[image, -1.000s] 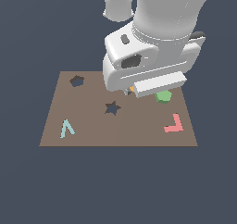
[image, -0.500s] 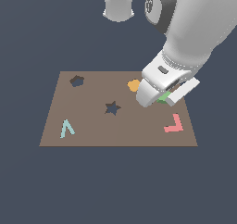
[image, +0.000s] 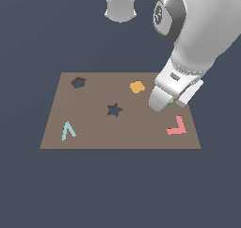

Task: Insert a designated object into the corresponding slot on a board.

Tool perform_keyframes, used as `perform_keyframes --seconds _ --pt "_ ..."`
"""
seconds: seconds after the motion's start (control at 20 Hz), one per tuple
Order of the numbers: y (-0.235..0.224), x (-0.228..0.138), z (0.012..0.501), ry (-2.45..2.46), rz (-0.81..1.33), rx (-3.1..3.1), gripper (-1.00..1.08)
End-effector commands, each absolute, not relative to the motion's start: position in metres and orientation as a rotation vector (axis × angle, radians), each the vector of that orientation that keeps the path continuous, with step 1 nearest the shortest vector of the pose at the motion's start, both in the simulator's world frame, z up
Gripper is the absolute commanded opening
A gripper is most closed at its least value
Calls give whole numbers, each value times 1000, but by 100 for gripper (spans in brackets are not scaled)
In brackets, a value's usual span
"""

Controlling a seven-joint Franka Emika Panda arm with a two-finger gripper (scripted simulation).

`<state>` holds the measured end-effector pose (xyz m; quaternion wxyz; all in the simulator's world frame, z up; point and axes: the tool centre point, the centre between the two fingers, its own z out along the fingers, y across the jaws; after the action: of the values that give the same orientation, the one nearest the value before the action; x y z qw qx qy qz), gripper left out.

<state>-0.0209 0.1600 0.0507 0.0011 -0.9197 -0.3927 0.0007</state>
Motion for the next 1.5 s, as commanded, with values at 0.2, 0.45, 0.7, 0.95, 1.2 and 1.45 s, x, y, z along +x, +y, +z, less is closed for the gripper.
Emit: perform_keyframes --seconds 0.2,0.45,0.7,0.95,1.2,1.45 --pt "160 -21 41 -1238 1 -2886 100" --pt "160 -21 30 -1244 0 -2885 100" --pt "160 -21 30 -1244 0 -2885 -100" --pt "160 -21 30 -1244 0 -2885 -100" --pt "159 -22 31 -1252 -1 -2882 -100" --pt "155 -30 31 -1308 -1 -2857 -100"
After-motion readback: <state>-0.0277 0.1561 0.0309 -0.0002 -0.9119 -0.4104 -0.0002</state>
